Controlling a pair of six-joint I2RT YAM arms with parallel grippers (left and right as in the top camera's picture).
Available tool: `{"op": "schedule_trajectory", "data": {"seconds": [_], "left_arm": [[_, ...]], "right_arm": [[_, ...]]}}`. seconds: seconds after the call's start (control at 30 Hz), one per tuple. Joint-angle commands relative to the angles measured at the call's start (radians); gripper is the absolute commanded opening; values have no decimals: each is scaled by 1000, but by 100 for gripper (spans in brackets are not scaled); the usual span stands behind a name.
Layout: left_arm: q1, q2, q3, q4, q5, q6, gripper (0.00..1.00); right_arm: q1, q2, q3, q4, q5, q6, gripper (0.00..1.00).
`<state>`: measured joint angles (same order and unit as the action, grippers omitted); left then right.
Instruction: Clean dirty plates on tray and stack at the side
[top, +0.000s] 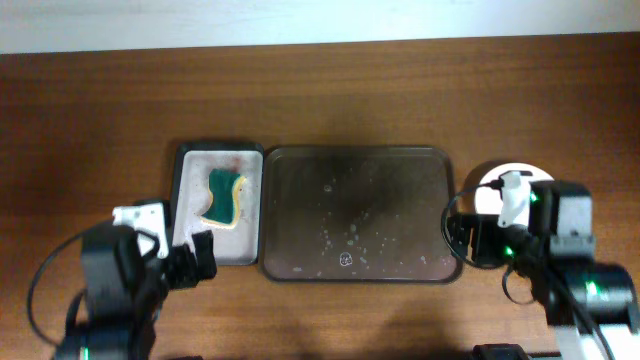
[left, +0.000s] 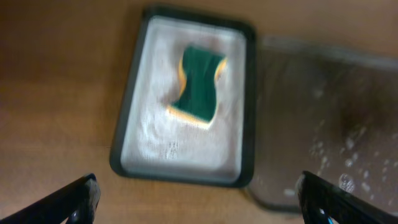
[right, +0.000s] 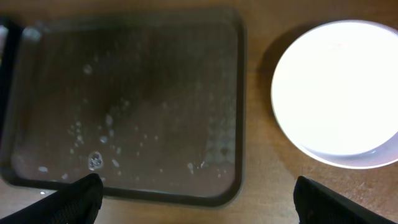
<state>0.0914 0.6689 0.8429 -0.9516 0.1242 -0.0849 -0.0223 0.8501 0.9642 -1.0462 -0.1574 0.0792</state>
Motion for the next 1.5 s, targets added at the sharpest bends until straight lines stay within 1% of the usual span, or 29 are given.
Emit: {"op": "schedule_trajectory", "data": {"seconds": [0.0, 0.1, 0.43, 0.6, 0.67, 0.77, 0.93, 1.17, 1.3, 1.47], "left_arm": [[2, -119, -20, 17, 11, 26, 99], [2, -174, -20, 15, 11, 26, 99], [2, -175, -20, 15, 11, 26, 99], [2, -175, -20, 15, 11, 26, 99], [2, -175, -20, 15, 11, 26, 99], [2, -175, -20, 15, 11, 26, 99], [2, -175, -20, 15, 11, 26, 99], [2, -175, -20, 15, 11, 26, 99], [2, -175, -20, 15, 11, 26, 99], [2, -175, -20, 15, 11, 26, 99]], "right_arm": [[9, -55, -8, 3, 12, 8, 99], [9, -56, -8, 3, 12, 7, 99], [20, 15, -8, 4, 13, 7, 99], [56, -45, -9, 3, 14, 4, 99], [55, -83, -9, 0, 68, -30, 99], [55, -165, -20, 38, 93, -31, 98], [55, -357, -149, 230, 107, -95, 99], [55, -663, -458, 555, 106, -94, 99], [54, -777, -621, 742, 106, -94, 99], [27, -842, -766, 951, 106, -93, 99]]}}
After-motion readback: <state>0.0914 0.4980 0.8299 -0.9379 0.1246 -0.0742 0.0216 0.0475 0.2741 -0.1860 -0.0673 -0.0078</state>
